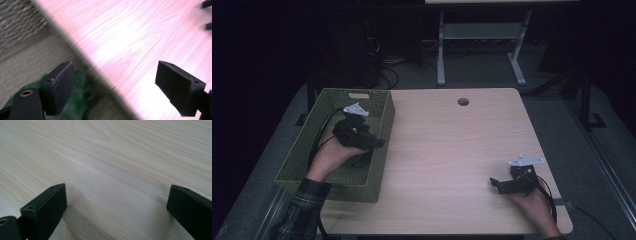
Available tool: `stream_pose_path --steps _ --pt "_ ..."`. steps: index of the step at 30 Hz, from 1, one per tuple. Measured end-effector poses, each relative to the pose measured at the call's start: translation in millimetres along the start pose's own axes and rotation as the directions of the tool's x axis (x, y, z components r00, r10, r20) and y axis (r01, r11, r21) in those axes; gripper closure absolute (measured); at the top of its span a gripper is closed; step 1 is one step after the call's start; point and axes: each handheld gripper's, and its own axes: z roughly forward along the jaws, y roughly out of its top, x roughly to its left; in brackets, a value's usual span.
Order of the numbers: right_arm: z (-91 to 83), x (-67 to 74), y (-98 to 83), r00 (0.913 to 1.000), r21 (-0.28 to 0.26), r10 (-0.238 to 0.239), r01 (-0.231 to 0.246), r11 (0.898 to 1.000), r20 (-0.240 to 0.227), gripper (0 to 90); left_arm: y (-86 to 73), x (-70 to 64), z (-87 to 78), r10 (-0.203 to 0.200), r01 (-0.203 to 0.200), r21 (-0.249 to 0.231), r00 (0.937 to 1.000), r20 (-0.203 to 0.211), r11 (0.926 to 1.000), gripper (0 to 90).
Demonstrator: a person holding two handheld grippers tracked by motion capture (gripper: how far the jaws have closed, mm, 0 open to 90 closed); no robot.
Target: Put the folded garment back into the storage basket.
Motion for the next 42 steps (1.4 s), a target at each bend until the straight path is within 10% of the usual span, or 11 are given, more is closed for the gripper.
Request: stream_pose_path --steps 23,42 --pt "0.0 0.4 0.0 1.0 0.0 0.0 0.0 1.0 -0.004 2.8 -6.5 -90.8 83.0 0.137 -0.136 -0.019 0.9877 0.075 0.9906 14.0" --pt "0.0 0.3 -0.1 1.0 -0.001 -0.005 0.005 1.0 -0.006 2.8 -54.7 -100.5 141.9 0.189 -0.189 0.003 0.9818 0.023 0.982 12.8"
